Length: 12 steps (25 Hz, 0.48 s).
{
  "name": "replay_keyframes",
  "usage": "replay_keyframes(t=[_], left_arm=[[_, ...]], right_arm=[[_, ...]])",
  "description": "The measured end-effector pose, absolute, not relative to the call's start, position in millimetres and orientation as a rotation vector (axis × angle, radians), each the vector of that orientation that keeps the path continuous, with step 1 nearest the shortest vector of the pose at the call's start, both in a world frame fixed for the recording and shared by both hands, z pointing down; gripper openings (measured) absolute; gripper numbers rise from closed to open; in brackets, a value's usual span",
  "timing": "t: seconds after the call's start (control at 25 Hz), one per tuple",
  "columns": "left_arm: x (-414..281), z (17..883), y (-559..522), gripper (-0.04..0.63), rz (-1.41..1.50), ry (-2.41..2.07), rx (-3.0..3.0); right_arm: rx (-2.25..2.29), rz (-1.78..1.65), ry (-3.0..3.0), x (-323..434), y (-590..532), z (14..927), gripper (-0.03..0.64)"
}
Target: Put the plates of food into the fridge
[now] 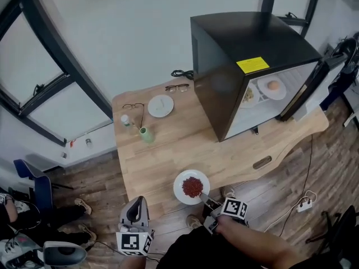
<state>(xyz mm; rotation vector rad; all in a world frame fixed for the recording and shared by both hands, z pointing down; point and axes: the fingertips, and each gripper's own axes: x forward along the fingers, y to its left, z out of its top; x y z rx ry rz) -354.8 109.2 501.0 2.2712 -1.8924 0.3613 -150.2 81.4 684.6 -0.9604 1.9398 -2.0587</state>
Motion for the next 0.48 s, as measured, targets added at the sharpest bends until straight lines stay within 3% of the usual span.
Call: replay_keyframes(t=[0.48], left_arm=[[-254, 477, -4, 0.005, 0.293, -1.794, 2.407]], right_arm=[[-1.122, -1.906, 1.807, -9, -4, 655, 0.029]])
